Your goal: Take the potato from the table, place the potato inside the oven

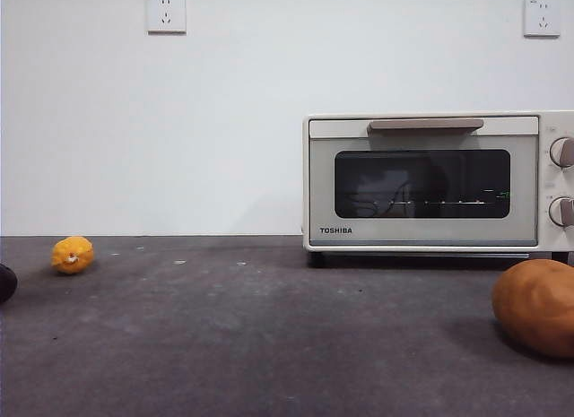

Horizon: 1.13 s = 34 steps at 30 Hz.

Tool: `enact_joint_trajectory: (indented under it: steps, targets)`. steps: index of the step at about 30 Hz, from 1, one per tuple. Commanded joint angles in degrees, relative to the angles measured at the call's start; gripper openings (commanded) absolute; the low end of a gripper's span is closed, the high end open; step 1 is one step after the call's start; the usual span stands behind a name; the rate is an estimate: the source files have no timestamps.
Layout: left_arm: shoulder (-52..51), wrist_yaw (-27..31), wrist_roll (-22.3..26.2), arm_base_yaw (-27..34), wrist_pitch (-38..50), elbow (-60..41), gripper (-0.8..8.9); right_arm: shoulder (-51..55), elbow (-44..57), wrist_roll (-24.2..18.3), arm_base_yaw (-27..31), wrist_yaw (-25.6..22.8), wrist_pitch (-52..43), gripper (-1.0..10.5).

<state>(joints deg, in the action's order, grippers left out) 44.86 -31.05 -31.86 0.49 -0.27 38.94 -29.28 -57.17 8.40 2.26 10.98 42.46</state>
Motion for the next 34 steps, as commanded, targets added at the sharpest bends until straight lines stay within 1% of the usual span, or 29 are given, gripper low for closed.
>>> enact_joint_trajectory:
  steps: [1, 4, 8, 12, 15, 19, 23, 30, 34]
  targets:
    - [6.6, -3.2, -1.2, -1.6, 1.0, 4.2, -0.05, -3.1, -1.4, 0.5, 0.0, 0.2, 3.6, 0.0]
    - [13.8, -5.2, -1.2, -4.5, 0.2, 9.9, -0.05, -5.7, -2.7, 0.4, 0.0, 0.2, 6.5, 0.0]
    - [23.1, -5.4, -0.3, -9.0, -2.3, 18.5, -0.05, -7.4, -3.0, 0.0, 0.0, 0.7, 7.4, 0.0]
    - [31.6, -5.4, 1.7, -13.6, -5.4, 27.6, -0.05, -7.6, -3.1, -1.2, 0.0, 5.6, 7.3, 0.0]
    - [37.8, -5.4, 2.7, -16.6, -8.1, 34.6, -0.05, -7.6, -3.1, -1.9, 0.0, 7.2, 7.3, 0.0]
    - [45.2, -5.4, 3.9, -19.7, -11.4, 43.5, -0.05, -7.8, -3.8, -2.0, 0.0, 7.5, 7.4, 0.0]
    - [52.2, -5.4, 4.0, -22.1, -14.6, 52.0, -0.05, -8.7, -5.8, -2.5, 0.0, 7.5, 9.0, 0.0]
    - [64.0, -5.4, 3.8, -25.6, -19.7, 66.4, -0.05, -12.4, -12.5, -4.0, 0.0, 7.5, 12.5, 0.0]
    - [68.7, -5.4, 3.9, -26.9, -21.6, 72.3, -0.05, -15.1, -16.4, -4.2, 0.0, 7.5, 14.7, 0.0]
